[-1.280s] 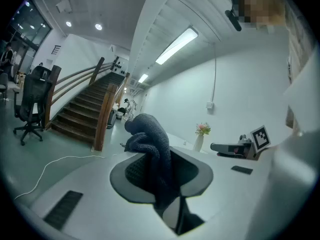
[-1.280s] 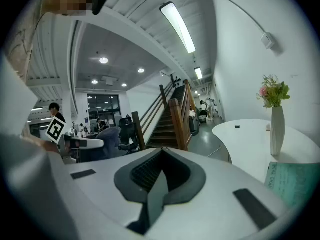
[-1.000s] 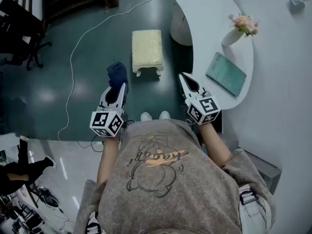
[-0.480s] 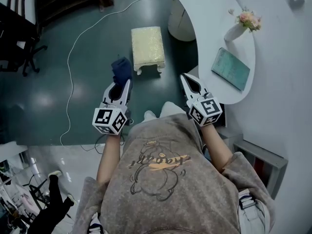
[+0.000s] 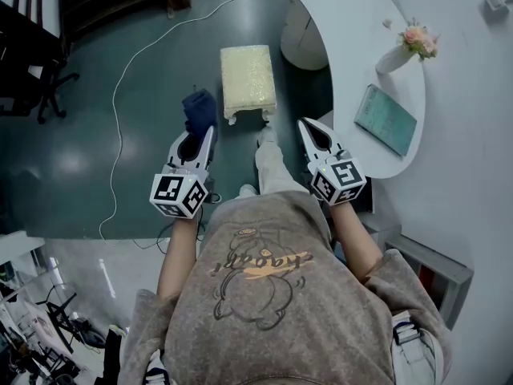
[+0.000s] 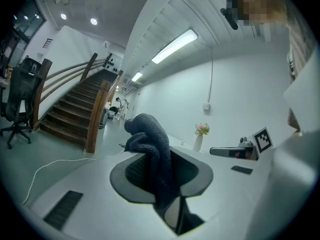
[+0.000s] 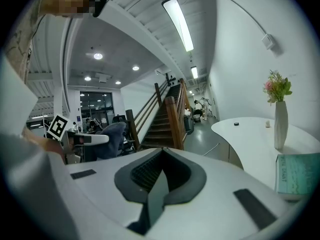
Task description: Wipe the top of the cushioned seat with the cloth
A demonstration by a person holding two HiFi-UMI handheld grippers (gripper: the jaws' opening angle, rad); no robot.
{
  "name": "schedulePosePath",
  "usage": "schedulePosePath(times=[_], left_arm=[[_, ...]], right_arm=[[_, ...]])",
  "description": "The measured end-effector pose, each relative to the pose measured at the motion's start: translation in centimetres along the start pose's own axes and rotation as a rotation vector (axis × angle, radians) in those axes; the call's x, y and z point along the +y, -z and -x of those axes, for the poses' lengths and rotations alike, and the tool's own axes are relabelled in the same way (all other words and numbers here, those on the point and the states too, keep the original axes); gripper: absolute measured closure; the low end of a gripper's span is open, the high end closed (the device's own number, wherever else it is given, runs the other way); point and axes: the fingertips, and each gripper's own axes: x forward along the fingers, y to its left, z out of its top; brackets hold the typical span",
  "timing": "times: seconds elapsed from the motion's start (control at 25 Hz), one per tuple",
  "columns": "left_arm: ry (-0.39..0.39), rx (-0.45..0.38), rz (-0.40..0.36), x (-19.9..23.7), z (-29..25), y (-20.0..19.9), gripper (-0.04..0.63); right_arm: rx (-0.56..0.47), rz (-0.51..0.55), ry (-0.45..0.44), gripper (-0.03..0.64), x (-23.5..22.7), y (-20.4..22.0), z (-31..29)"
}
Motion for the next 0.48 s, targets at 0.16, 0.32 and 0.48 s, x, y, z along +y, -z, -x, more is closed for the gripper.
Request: schedulePosePath(times=[0.16,0.32,0.48], left_arm=[[-0.002,0.008,-0.002,1.4,-1.3,-0.5,0.509],[-0.008,0.009,0.011,2.4,-3.7,-1.3,0.509],[-0.016,0.006,0.02,3.5,-6.9,-2.8,0.509]], right_arm=[[-0.005,0.0,-0.012,0.615,-0.6,-0.6,-2.3],[-0.001,-0.003,-0.025,0.615,-2.2,-1.4,-4.9],[-0.003,-0.008,-0.043,0.615,-4.2,-3.0,-8.0]])
